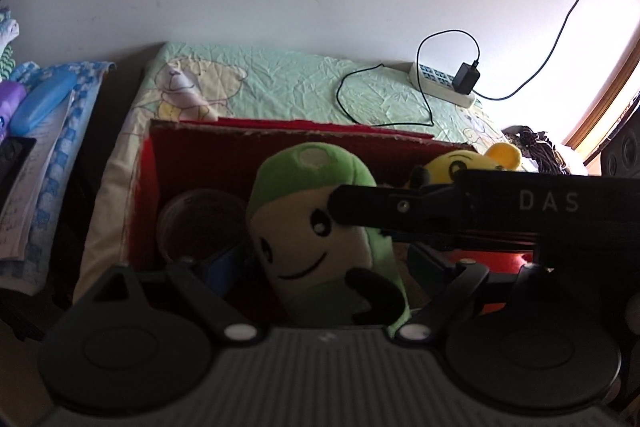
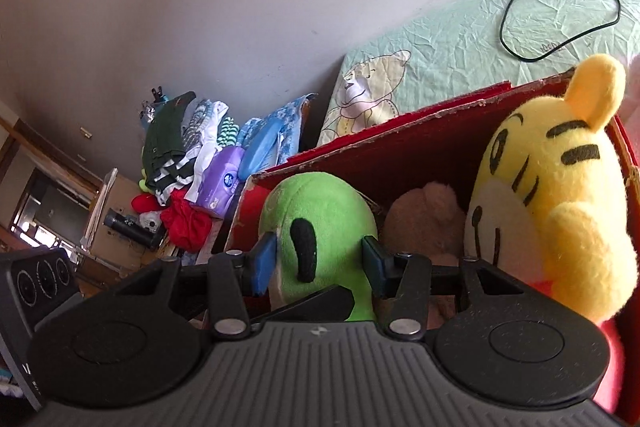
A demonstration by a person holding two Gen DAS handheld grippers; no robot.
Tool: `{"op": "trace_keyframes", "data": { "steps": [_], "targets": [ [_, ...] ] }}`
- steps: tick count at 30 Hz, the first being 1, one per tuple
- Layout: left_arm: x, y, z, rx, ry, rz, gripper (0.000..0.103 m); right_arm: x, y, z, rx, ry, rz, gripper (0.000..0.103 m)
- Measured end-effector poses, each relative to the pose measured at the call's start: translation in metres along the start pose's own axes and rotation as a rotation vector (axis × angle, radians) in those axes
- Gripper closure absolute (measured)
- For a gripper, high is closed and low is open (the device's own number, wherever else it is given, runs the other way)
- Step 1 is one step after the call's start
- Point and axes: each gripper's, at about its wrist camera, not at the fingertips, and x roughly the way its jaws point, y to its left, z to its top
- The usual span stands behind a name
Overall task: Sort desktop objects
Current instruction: 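Carry the green plush with both grippers over the red box, then lower the green plush into the box beside the teddy and open both grippers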
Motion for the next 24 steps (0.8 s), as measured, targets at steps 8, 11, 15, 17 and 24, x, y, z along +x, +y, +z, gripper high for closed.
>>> {"op": "trace_keyframes", "data": {
  "steps": [8, 11, 15, 17, 24],
  "targets": [
    [0.004, 0.002, 0.009, 0.02, -0.001, -0.026, 0.014, 0.013, -0.01, -0.003, 0.131, -0.046, -0.029, 0.054],
    [0.006, -0.006, 0.014, 0.069, -0.006, -0.029, 0.013, 0.013, -0.013, -0.003, 0.174, -0.06, -0.018, 0.054],
    [0.018, -0.013, 0.014, 0.121, 0.03, -0.003, 0.012, 0.008, -0.017, -0.002, 0.187, -0.054, -0.015, 0.054],
    [0.024, -0.012, 0.013, 0.133, 0.061, 0.021, 0.012, 0.004, -0.017, -0.002, 0.178, -0.05, -0.013, 0.054],
    [0.024, -0.005, 0.008, 0.136, 0.086, 0.013, 0.013, 0.0, -0.011, -0.008, 0.059, -0.039, -0.061, 0.057]
  ]
}}
